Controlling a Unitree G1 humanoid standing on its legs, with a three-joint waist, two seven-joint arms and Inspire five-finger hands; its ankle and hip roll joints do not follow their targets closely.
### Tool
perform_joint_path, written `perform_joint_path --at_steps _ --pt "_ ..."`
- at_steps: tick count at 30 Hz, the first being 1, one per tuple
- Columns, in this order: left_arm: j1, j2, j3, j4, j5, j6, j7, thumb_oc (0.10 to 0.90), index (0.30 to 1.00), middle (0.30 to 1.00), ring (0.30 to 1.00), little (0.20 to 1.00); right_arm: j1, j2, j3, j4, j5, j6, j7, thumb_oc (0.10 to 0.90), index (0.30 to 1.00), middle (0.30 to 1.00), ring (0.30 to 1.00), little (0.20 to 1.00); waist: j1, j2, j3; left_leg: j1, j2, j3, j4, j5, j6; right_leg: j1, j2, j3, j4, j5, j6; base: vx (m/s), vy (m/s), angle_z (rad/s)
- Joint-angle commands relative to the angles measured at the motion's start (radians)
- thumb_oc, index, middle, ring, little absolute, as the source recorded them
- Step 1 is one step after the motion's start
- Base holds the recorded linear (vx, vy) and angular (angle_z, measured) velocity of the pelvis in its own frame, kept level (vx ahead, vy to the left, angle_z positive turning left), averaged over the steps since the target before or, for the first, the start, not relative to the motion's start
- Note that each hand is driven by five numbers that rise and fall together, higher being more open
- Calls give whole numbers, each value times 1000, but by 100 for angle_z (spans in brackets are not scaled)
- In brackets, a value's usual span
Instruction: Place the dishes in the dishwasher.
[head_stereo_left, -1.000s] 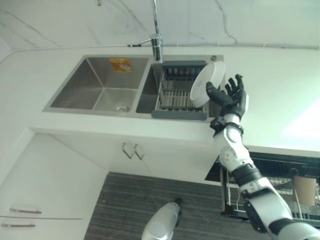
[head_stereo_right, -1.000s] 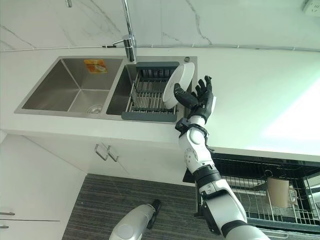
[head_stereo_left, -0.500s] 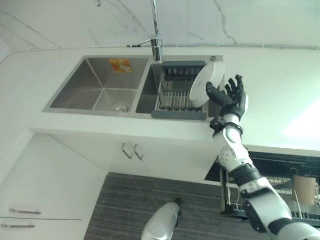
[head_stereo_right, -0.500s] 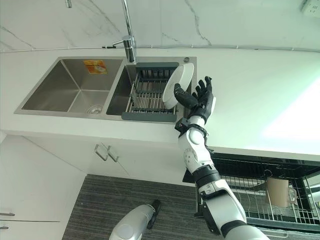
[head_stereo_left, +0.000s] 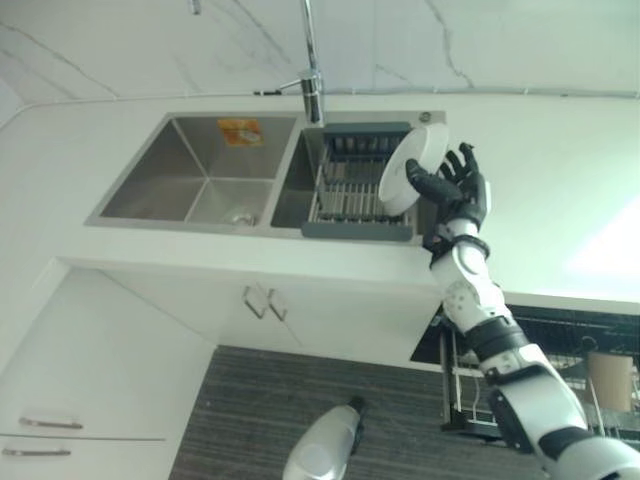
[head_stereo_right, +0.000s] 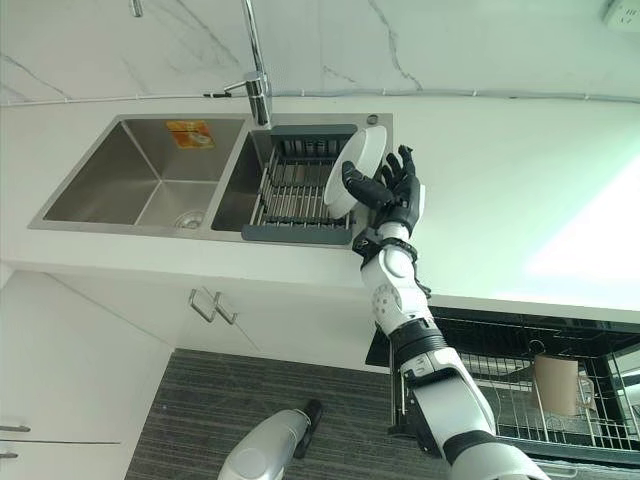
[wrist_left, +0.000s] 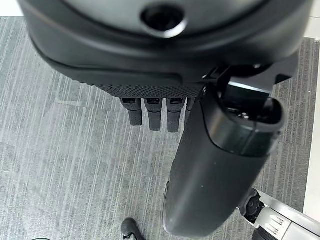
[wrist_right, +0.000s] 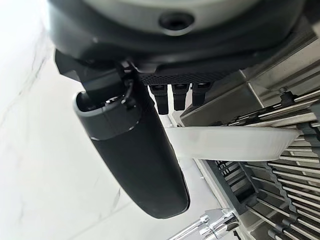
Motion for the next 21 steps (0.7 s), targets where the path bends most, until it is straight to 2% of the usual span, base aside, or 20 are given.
perform_joint_path --at_steps 1,12,13,15,16,17,18,21 --pt "15 75 -82 24 19 30 9 800 900 900 900 900 -123 -21 23 11 15 -33 72 800 900 900 900 900 26 27 -32 114 28 -4 -99 -69 5 -104 -13 25 16 95 4 0 0 0" --pt "3 94 -83 22 18 36 -12 800 900 900 900 900 -180 -41 25 119 10 30 102 800 900 900 900 900 47 35 -27 93 6 -32 -99 -48 8 -95 -15 18 16 94 -1 16 15 9" --pt "1 95 -83 21 16 35 -12 800 900 900 900 900 -184 -45 25 129 7 39 109 695 742 742 742 742 49 35 -26 92 4 -34 -99 -46 8 -95 -14 18 16 94 -1 -6 13 6" --pt "0 95 -84 20 11 35 -11 800 900 900 900 900 -192 -49 26 150 5 47 114 649 674 674 674 674 52 35 -23 90 3 -37 -99 -44 7 -95 -14 17 16 95 -2 -18 9 5" --pt "-3 96 -82 17 5 37 -11 800 900 900 900 900 -205 -53 24 173 2 61 122 538 507 507 507 507 56 33 -20 86 1 -39 -99 -41 6 -95 -14 14 16 96 -2 -30 9 12" --pt "-4 96 -81 18 5 37 -11 800 900 900 900 900 -207 -54 24 178 1 64 123 488 432 432 432 432 57 33 -20 86 1 -39 -99 -41 6 -94 -14 13 16 96 -3 -33 14 16" --pt "-6 97 -80 19 5 37 -13 800 900 900 900 900 -211 -56 25 190 1 72 126 405 307 307 307 307 58 33 -19 86 1 -39 -99 -39 7 -93 -14 10 16 98 -3 -12 16 12" --pt "-6 97 -81 20 11 34 -15 800 900 900 900 900 -214 -59 28 202 -4 90 126 400 300 300 300 300 58 32 -20 86 1 -36 -99 -38 6 -90 -16 5 16 100 -2 -4 7 2"
